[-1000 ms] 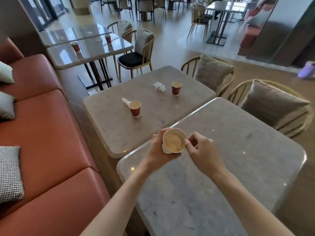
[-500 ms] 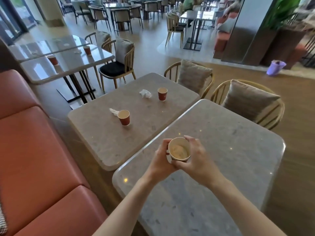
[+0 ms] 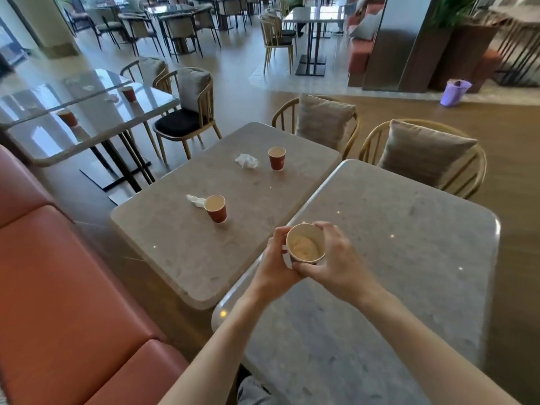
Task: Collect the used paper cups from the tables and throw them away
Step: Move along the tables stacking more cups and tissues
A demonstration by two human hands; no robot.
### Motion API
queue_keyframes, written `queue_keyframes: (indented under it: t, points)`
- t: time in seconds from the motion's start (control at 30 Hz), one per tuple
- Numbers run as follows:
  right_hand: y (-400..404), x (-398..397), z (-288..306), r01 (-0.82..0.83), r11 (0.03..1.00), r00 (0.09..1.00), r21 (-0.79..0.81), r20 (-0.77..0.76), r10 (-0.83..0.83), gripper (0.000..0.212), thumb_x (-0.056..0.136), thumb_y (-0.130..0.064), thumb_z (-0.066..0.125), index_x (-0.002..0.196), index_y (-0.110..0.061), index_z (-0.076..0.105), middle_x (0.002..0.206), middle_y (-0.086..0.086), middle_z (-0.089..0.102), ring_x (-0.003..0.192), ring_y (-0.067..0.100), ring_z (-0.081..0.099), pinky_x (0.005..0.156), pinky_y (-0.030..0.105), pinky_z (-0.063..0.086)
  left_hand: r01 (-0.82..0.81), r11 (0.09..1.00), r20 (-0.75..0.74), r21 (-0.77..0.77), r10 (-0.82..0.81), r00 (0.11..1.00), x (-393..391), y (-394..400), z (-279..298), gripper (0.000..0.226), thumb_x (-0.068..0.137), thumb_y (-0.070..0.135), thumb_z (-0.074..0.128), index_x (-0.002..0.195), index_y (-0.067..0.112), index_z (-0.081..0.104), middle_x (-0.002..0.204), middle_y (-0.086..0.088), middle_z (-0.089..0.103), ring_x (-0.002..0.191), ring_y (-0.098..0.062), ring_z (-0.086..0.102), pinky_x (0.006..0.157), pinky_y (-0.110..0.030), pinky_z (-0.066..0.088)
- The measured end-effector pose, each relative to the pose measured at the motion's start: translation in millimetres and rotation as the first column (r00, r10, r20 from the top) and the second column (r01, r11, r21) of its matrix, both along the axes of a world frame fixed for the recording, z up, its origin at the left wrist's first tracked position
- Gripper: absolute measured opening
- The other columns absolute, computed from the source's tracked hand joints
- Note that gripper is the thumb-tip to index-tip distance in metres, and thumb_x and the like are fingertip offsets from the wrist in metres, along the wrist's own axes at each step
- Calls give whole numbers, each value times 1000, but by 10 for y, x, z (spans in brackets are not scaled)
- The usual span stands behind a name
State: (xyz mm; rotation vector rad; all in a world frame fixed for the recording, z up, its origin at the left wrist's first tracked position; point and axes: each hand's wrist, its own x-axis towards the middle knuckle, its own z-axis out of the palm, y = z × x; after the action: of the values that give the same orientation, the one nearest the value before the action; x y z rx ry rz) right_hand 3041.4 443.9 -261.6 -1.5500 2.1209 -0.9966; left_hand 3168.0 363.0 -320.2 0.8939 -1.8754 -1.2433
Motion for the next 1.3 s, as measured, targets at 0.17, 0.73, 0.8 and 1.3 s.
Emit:
queue_keyframes:
  t: [0.17, 0.73, 0.8, 1.3]
  points:
    - [-573, 287, -33, 129, 992, 992, 3, 7, -129, 83, 63, -50, 85, 129, -17, 49, 120, -1, 54, 113, 18, 54, 91, 31, 47, 100, 994, -37, 41, -98, 994, 151, -623, -66, 64, 64, 15, 89, 114, 30, 51, 102, 1, 70, 88, -9, 66, 78, -40, 56]
    - [-1201, 551, -95, 238, 971, 958, 12, 162, -237, 75, 60, -52, 87, 118, -31, 44, 99, -9, 65, 89, 13, 64, 77, 33, 55, 132, 990, -5, 52, -132, 991, 333, -1269, 76, 57, 61, 35, 85, 109, 41, 55, 99, 9, 72, 90, -7, 69, 77, -24, 56]
    - [-1173, 534, -84, 223, 975, 959, 15, 177, -222, 75, 60, -52, 87, 118, -32, 43, 99, -9, 65, 90, 13, 65, 77, 34, 55, 134, 990, 5, 53, -135, 991, 342, -1241, 79, 62, 61, 31, 87, 112, 39, 54, 99, 14, 72, 90, -3, 68, 77, -20, 54]
    - [-1543, 680, -218, 201, 980, 958, 8, 206, -198, 80, 65, -47, 85, 130, -29, 43, 113, -6, 64, 103, 14, 62, 84, 29, 52, 146, 984, 54, 99, -152, 987, 550, -1554, -80, 82, 60, 21, 93, 129, 26, 48, 121, -3, 65, 116, -25, 62, 99, -51, 51]
